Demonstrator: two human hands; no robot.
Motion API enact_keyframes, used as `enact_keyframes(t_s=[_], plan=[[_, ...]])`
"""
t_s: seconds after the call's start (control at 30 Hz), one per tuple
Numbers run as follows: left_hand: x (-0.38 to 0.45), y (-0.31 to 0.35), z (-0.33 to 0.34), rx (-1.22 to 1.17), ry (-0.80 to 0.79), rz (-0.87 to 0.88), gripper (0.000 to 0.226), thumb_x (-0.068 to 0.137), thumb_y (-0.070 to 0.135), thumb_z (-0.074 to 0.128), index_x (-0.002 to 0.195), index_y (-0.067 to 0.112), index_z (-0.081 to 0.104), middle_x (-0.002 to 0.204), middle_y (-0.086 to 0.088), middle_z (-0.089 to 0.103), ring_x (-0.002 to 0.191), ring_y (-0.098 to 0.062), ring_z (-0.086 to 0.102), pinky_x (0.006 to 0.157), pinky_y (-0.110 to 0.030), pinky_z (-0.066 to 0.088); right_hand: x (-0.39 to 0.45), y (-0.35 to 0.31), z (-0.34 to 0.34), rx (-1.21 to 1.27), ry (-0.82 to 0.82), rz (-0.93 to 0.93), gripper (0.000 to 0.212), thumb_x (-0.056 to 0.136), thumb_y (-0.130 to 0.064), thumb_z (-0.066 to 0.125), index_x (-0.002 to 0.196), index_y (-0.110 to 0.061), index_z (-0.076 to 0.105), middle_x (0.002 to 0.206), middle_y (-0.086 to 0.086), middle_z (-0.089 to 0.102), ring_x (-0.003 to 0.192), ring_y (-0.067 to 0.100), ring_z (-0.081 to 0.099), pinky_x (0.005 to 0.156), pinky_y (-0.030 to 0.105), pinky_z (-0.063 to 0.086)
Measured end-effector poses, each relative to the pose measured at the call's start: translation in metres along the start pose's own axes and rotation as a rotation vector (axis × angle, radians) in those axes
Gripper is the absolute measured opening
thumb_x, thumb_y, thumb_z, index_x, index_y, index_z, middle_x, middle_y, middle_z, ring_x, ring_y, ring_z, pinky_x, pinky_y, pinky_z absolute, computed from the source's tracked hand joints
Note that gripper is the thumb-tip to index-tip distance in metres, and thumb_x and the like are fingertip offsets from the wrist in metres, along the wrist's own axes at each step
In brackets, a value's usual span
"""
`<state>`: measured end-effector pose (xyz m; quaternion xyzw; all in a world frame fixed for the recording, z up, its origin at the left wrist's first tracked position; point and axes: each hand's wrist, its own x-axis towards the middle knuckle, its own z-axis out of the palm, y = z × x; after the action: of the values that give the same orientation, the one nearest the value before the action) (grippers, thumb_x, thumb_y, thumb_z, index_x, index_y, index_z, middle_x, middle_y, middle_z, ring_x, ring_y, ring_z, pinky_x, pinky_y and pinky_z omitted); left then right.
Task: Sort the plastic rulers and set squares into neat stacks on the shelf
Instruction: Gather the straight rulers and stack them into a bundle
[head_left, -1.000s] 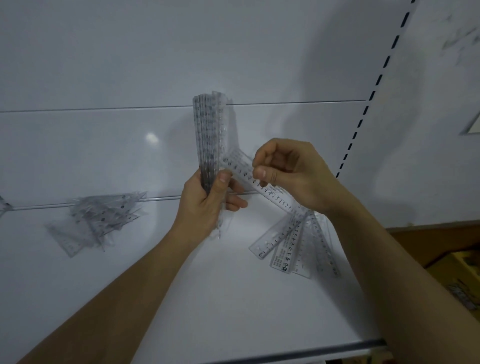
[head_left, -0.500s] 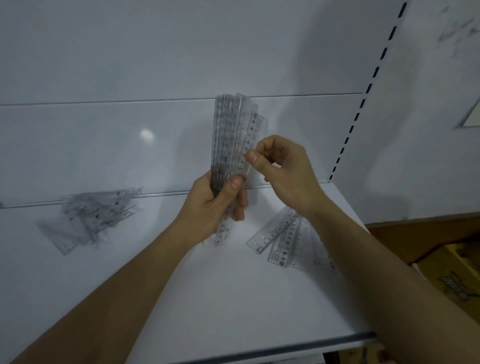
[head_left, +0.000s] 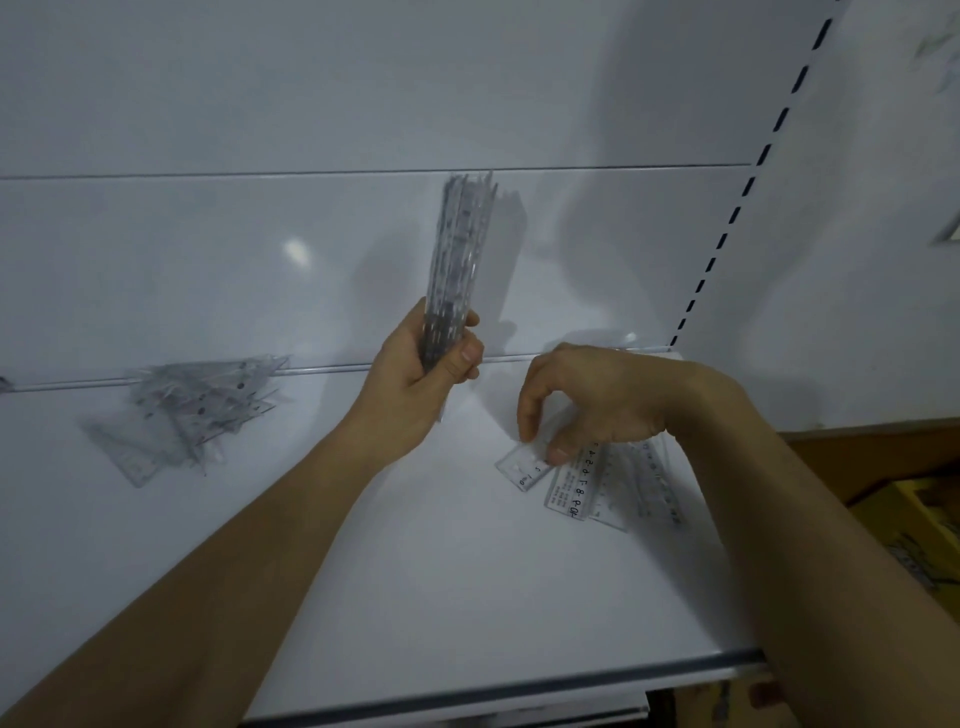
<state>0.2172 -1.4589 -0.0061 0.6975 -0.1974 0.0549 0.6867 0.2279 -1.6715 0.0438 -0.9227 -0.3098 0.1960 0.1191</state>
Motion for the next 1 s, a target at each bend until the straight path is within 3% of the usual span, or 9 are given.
enact_keyframes(t_s=[0.17, 0.3, 0.37, 0.47, 0.6, 0.7, 0.8, 0.87, 1.0], plan=[[0.000, 0.002, 0.002, 0.013, 0.052, 0.013, 0.024, 0.098, 0.020, 0.051, 0.114, 0.002, 0.052, 0.078, -0.012, 0.053, 0.070, -0.018, 0.054, 0.069, -0.020, 0.049, 0.001, 0.001, -0.001, 0.139, 0.157, -0.106, 0.014, 0.085, -0.020, 0.078, 0.089, -0.033, 0.072, 0.094, -0.017, 0.070, 0.096, -0.003, 0.060, 0.088, 0.018, 0.043], [0.001, -0.001, -0.001, 0.034, 0.083, 0.012, 0.027, 0.098, 0.029, 0.053, 0.114, 0.008, 0.056, 0.082, -0.009, 0.059, 0.072, -0.018, 0.059, 0.070, -0.028, 0.053, 0.003, 0.000, -0.002, 0.206, 0.456, -0.218, 0.014, 0.089, -0.016, 0.075, 0.094, -0.028, 0.071, 0.091, -0.017, 0.069, 0.093, 0.005, 0.062, 0.084, 0.011, 0.041], [0.002, -0.002, -0.001, -0.009, 0.107, -0.018, 0.025, 0.098, 0.027, 0.055, 0.113, 0.006, 0.057, 0.084, -0.007, 0.060, 0.073, -0.017, 0.060, 0.067, -0.030, 0.055, 0.005, -0.004, 0.000, 0.251, 0.648, -0.250, 0.016, 0.092, -0.014, 0.072, 0.099, -0.028, 0.071, 0.091, -0.016, 0.068, 0.090, 0.008, 0.062, 0.084, 0.016, 0.044], [0.002, 0.000, 0.003, -0.027, 0.080, -0.001, 0.026, 0.099, 0.020, 0.050, 0.111, -0.003, 0.052, 0.079, -0.017, 0.055, 0.064, -0.017, 0.056, 0.062, -0.025, 0.050, 0.006, -0.007, -0.001, 0.354, 0.928, -0.306, 0.016, 0.092, -0.009, 0.068, 0.101, -0.022, 0.072, 0.094, -0.007, 0.070, 0.086, 0.014, 0.064, 0.080, 0.025, 0.049], [0.000, 0.002, 0.006, -0.076, 0.041, -0.027, 0.029, 0.096, 0.024, 0.050, 0.113, 0.001, 0.053, 0.080, -0.015, 0.055, 0.066, -0.019, 0.056, 0.065, -0.027, 0.051, 0.005, -0.010, -0.007, 0.599, 1.140, -0.378, 0.014, 0.095, -0.001, 0.062, 0.101, -0.014, 0.064, 0.090, 0.000, 0.068, 0.081, 0.019, 0.065, 0.072, 0.036, 0.053], [-0.002, 0.003, 0.006, -0.125, 0.001, -0.064, 0.032, 0.096, 0.025, 0.051, 0.116, -0.001, 0.053, 0.084, -0.011, 0.064, 0.075, -0.023, 0.064, 0.072, -0.035, 0.055, 0.002, -0.011, -0.012, 0.836, 1.207, -0.422, 0.008, 0.098, 0.002, 0.058, 0.106, -0.002, 0.059, 0.084, 0.013, 0.065, 0.071, 0.024, 0.063, 0.062, 0.035, 0.052], [-0.005, 0.009, 0.007, -0.155, -0.036, -0.123, 0.042, 0.095, 0.029, 0.051, 0.121, -0.004, 0.053, 0.100, -0.011, 0.073, 0.094, -0.029, 0.072, 0.083, -0.041, 0.059, 0.003, -0.012, -0.009, 1.003, 1.154, -0.390, 0.009, 0.096, 0.004, 0.060, 0.105, 0.003, 0.059, 0.078, 0.013, 0.064, 0.065, 0.025, 0.063, 0.057, 0.033, 0.054], [-0.006, 0.014, 0.009, -0.194, -0.110, -0.169, 0.045, 0.097, 0.032, 0.047, 0.124, -0.003, 0.051, 0.109, -0.017, 0.072, 0.097, -0.037, 0.072, 0.083, -0.044, 0.059, 0.007, -0.014, -0.005, 1.030, 1.113, -0.353, 0.012, 0.093, 0.007, 0.063, 0.103, 0.002, 0.059, 0.077, 0.012, 0.066, 0.064, 0.025, 0.065, 0.058, 0.034, 0.057], [-0.010, 0.018, 0.013, -0.257, -0.244, -0.232, 0.042, 0.097, 0.038, 0.048, 0.118, 0.002, 0.053, 0.101, -0.017, 0.072, 0.086, -0.038, 0.071, 0.075, -0.042, 0.058, 0.014, -0.015, 0.002, 0.907, 1.095, -0.287, 0.012, 0.089, 0.000, 0.071, 0.096, -0.005, 0.062, 0.076, 0.013, 0.067, 0.064, 0.026, 0.066, 0.061, 0.034, 0.058]])
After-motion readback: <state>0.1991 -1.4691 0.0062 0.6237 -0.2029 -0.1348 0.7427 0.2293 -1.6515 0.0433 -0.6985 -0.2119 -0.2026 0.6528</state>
